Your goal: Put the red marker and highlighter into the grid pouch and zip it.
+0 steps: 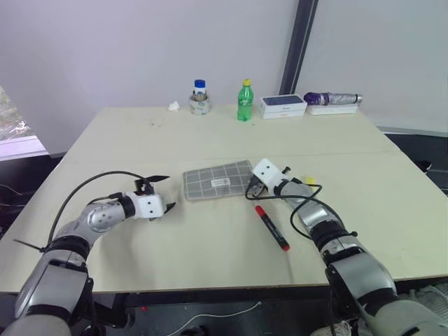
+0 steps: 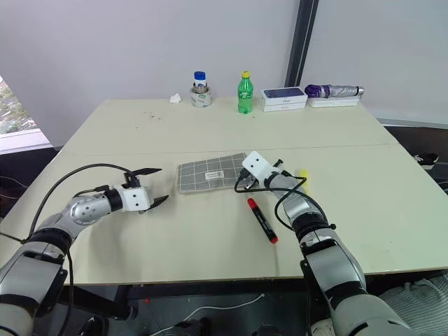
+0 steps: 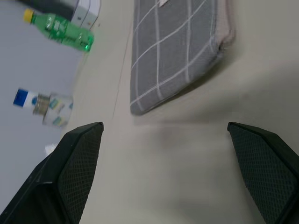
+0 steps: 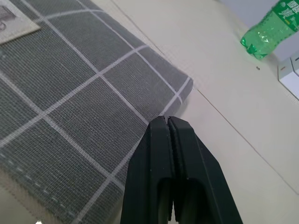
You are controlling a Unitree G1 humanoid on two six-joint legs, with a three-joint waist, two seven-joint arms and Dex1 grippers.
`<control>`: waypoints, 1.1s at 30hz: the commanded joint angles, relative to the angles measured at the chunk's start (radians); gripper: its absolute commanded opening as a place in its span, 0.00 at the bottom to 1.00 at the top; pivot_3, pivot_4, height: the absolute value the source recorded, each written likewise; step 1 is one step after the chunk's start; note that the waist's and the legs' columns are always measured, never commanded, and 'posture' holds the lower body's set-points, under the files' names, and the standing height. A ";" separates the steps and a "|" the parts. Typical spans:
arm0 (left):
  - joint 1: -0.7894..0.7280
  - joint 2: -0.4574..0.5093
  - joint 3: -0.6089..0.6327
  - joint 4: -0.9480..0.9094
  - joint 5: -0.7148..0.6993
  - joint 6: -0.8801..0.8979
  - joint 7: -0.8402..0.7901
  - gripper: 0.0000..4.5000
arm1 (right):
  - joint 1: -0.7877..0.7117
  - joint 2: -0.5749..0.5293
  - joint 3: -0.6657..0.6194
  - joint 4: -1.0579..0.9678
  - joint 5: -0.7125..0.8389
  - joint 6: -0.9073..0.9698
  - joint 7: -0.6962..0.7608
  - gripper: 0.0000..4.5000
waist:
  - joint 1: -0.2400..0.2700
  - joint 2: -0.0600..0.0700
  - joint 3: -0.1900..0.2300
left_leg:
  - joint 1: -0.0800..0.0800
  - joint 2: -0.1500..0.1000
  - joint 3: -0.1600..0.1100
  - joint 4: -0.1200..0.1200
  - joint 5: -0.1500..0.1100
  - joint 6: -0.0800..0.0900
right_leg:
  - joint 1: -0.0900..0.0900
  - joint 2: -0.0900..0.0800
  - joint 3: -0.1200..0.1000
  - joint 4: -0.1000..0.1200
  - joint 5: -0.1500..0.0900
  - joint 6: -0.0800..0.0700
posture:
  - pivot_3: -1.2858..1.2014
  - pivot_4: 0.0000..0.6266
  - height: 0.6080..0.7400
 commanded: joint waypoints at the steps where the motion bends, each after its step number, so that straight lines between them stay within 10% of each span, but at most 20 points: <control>1: -0.015 -0.010 -0.069 0.033 0.075 -0.021 0.068 1.00 | -0.039 0.015 0.011 0.038 -0.023 -0.039 -0.017 0.02 | -0.005 0.000 0.000 | 0.000 0.000 0.000 0.000 0.000 0.000 | 0.000 0.000 0.000 0.000 0.000 0.000 | 0.52 0.24 1.00; 16: -0.107 -0.136 -0.119 0.124 0.056 0.022 0.075 1.00 | -0.012 0.024 0.007 0.024 -0.016 -0.068 0.051 0.02 | -0.014 0.000 -0.001 | 0.000 -0.001 -0.001 0.000 0.000 0.000 | 0.001 0.000 0.000 0.001 0.000 0.000 | 0.52 0.24 1.00; 19: -0.101 -0.150 -0.125 0.139 0.045 0.045 0.014 0.82 | -0.008 0.023 0.006 0.017 -0.015 -0.068 0.055 0.00 | -0.016 0.000 -0.001 | 0.000 -0.001 -0.001 0.000 0.001 -0.001 | 0.001 0.000 0.000 0.001 0.000 0.000 | 0.52 0.24 1.00; 26: -0.091 -0.145 -0.101 0.138 0.005 0.059 -0.029 0.02 | 0.003 0.013 0.003 0.001 -0.015 -0.071 0.059 0.00 | -0.017 0.001 -0.002 | 0.001 -0.001 -0.001 0.000 0.001 -0.001 | 0.001 0.000 0.000 0.001 0.000 0.000 | 0.52 0.24 1.00; 29: -0.083 -0.150 -0.048 0.138 -0.075 0.063 -0.106 0.00 | 0.015 0.020 -0.046 -0.035 0.075 -0.056 0.160 0.05 | -0.018 0.002 -0.002 | 0.001 -0.001 -0.001 0.000 0.001 -0.001 | 0.001 0.000 0.000 0.001 0.000 0.000 | 0.52 0.24 1.00; 33: -0.070 -0.139 0.004 0.111 -0.146 0.073 -0.155 0.00 | 0.035 0.007 -0.102 -0.158 0.158 -0.032 0.238 0.42 | -0.023 0.001 -0.002 | 0.000 0.000 -0.001 0.000 0.001 -0.001 | 0.001 0.000 0.000 0.000 0.000 0.000 | 0.52 0.24 1.00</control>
